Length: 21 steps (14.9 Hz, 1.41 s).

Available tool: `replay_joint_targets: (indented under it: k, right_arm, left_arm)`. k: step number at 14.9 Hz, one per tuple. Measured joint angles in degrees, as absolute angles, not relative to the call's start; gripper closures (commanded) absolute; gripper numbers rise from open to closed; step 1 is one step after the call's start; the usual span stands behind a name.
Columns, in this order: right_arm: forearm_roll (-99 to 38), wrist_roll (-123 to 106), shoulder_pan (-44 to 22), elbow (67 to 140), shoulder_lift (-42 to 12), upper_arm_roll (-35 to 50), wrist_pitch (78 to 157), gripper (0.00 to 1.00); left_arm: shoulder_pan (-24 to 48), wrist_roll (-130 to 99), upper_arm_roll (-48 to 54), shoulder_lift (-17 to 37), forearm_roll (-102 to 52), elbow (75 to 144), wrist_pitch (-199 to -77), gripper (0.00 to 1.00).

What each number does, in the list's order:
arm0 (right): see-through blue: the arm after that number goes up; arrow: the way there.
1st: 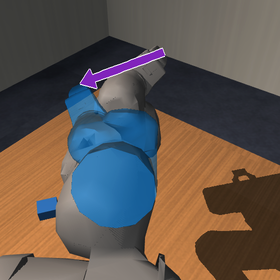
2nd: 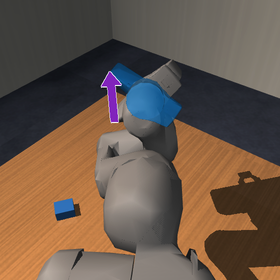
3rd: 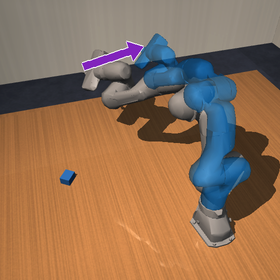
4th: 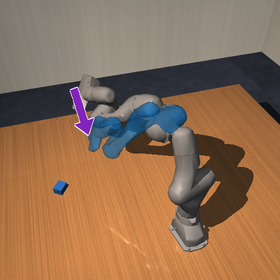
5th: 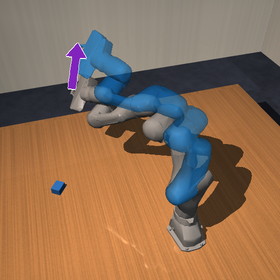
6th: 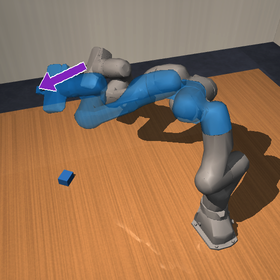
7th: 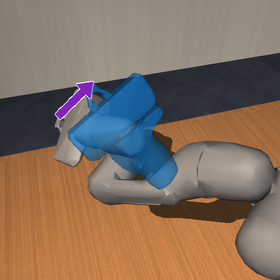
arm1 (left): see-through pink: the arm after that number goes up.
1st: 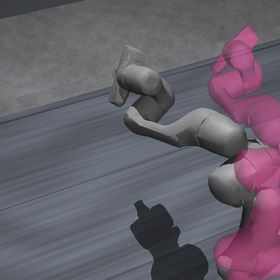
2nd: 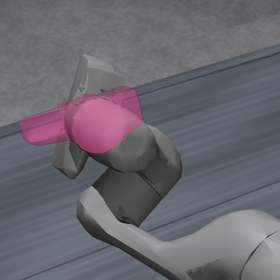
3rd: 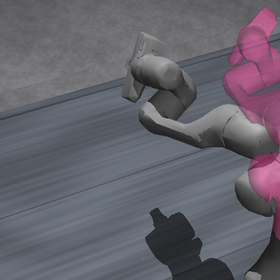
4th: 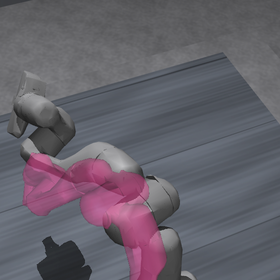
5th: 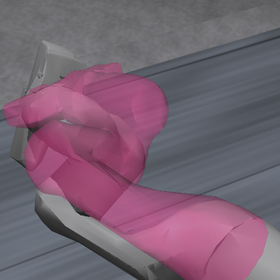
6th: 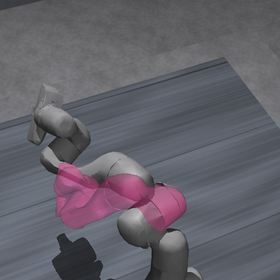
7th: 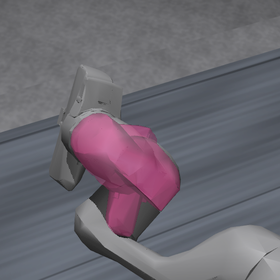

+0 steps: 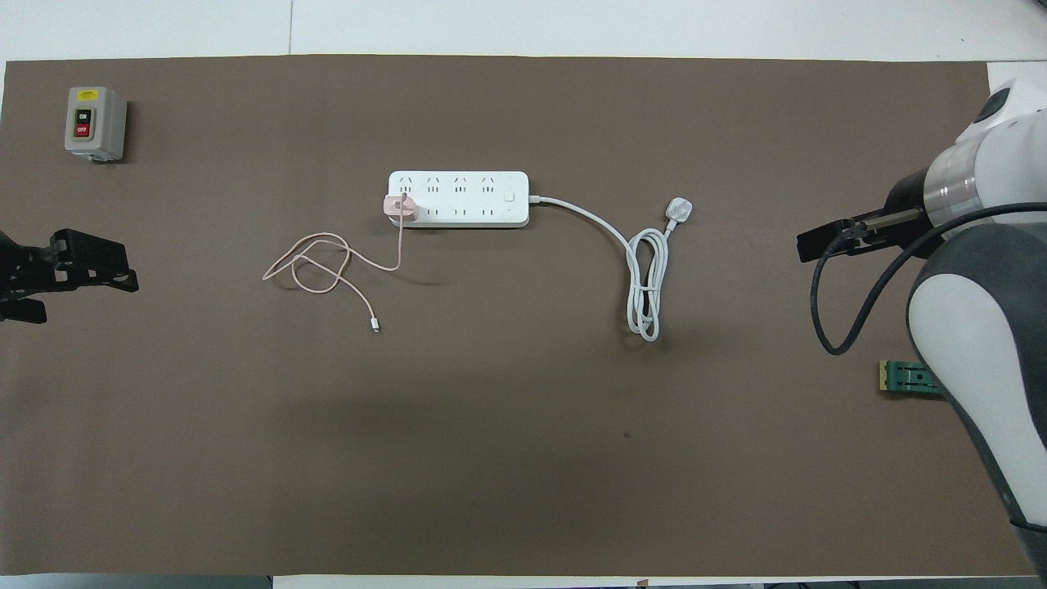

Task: Unplug charger and place it aside
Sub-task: 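Move the right gripper to the far end of the white power strip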

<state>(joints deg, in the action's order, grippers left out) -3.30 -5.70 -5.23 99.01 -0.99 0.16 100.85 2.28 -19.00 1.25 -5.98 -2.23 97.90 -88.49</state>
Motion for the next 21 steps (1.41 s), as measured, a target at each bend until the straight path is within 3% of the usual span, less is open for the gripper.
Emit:
replay_joint_targets:
  k: [10, 13, 16, 21]
  right_arm:
    - [-6.5, -0.3, -10.0, 99.2, -4.3, 0.2, 107.2, 0.0]
    - [-7.0, 0.7, -13.6, 101.4, -6.1, 0.3, 114.6, 0.0]
    - [-7.0, 0.7, -17.2, 105.0, -7.7, 0.3, 123.0, 0.0]
    - [-8.4, -17.0, -18.4, 110.1, -8.5, 0.3, 135.1, 0.0]
  left_arm:
    - [4.1, -55.9, 2.2, -6.0, -2.2, 97.9, -91.4, 0.0]
    - [4.4, -60.6, 2.3, -6.0, -2.2, 98.0, -91.4, 0.0]
    - [4.3, -52.4, 2.1, -6.0, -2.2, 98.2, -91.4, 0.0]
    - [3.3, -16.3, 1.1, -6.0, -2.2, 98.4, -91.4, 0.0]
